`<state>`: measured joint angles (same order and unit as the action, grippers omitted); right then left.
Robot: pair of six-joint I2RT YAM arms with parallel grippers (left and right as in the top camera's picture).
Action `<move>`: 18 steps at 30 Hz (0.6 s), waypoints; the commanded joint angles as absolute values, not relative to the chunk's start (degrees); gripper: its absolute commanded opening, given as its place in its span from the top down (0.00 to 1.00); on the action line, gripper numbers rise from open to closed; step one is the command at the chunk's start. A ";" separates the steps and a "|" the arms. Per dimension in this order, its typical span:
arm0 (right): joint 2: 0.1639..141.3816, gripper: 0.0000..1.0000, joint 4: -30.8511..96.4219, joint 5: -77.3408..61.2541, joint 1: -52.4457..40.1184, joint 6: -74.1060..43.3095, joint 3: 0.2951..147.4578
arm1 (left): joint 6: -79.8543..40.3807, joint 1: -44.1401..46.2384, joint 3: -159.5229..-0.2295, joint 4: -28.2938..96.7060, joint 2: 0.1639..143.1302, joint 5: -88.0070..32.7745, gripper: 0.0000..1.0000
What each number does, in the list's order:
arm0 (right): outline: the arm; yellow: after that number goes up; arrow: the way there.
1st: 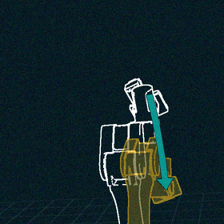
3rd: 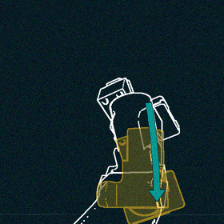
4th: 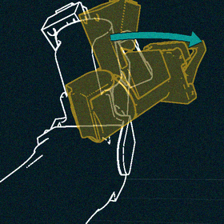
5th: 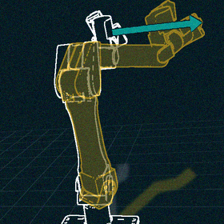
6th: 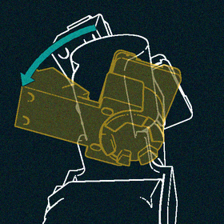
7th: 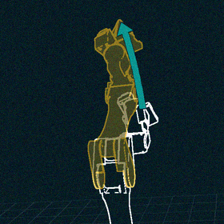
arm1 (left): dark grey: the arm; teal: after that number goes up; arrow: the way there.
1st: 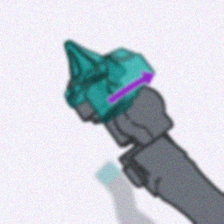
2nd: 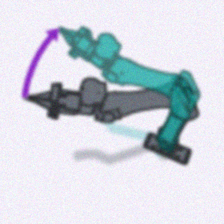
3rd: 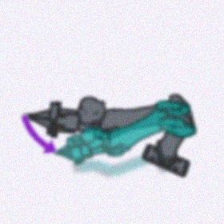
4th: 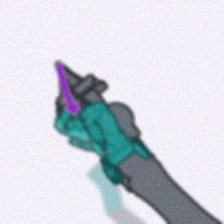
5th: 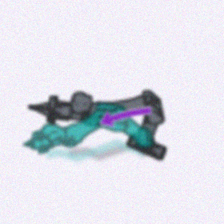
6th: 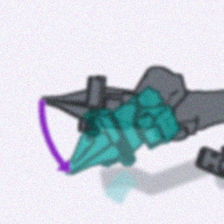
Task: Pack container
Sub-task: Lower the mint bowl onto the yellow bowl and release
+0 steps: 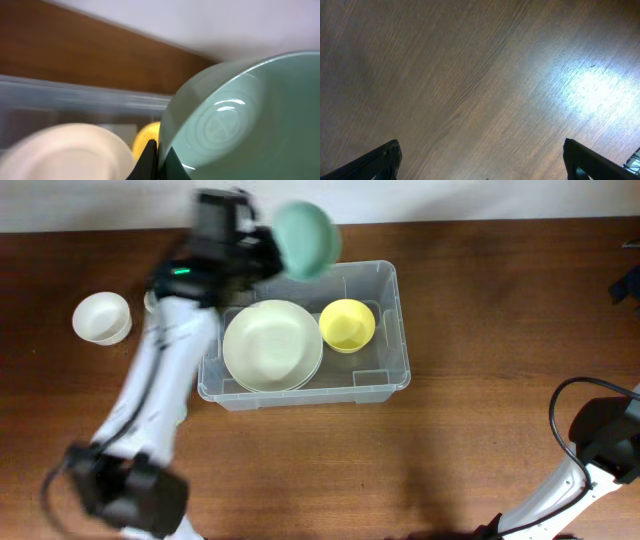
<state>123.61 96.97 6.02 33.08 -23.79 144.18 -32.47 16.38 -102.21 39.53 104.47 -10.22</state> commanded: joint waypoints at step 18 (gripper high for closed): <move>123.37 0.01 97.08 6.70 33.01 -24.03 143.90 | -31.11 24.60 -101.93 37.76 123.33 -7.35 0.99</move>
<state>123.61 96.97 6.02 33.08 -23.79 144.18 -32.29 24.77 -102.10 37.63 122.58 -8.25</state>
